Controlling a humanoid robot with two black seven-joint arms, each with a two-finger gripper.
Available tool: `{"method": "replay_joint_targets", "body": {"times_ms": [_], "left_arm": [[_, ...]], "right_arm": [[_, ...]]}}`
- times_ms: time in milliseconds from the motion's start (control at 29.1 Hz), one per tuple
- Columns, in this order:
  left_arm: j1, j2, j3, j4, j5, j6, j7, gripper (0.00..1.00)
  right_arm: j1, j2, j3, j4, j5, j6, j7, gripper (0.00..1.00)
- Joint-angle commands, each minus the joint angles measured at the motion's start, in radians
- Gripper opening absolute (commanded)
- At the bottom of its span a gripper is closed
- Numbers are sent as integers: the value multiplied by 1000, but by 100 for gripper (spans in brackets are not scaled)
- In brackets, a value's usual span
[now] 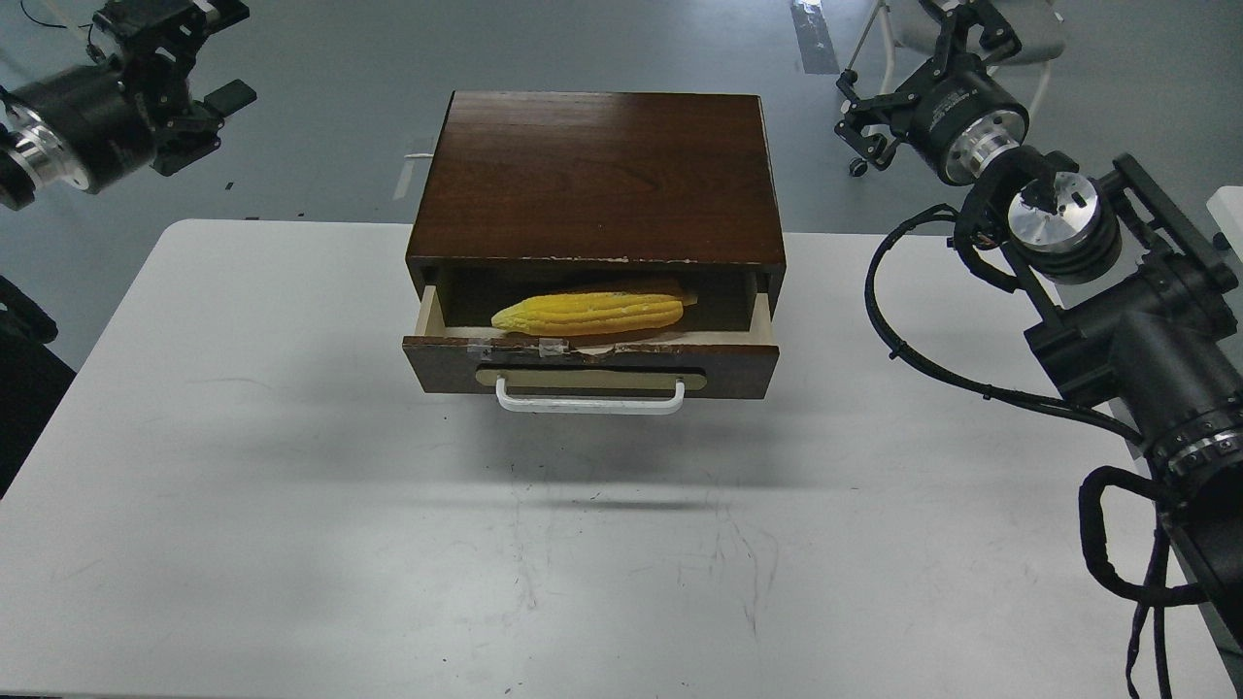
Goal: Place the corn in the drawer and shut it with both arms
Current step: 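Withdraw the right gripper up and away from the drawer, then bring the left gripper down to the front of the open drawer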
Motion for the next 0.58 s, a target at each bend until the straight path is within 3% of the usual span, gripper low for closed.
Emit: {"method": "replay_joint_targets", "body": {"times_ms": [0, 240, 378, 549], "left_arm": [[-8, -4, 1, -3, 38, 0, 2, 93], [-37, -9, 2, -38, 93, 0, 2, 93], [-39, -10, 2, -93, 164, 0, 2, 93], [-39, -2, 2, -118, 216, 0, 2, 93]], "right_arm": [[-49, 8, 51, -1, 68, 86, 3, 100], [-124, 4, 51, -9, 179, 240, 75, 100], [-214, 8, 51, -24, 221, 351, 168, 100], [-250, 10, 51, -49, 310, 388, 184, 100]]}}
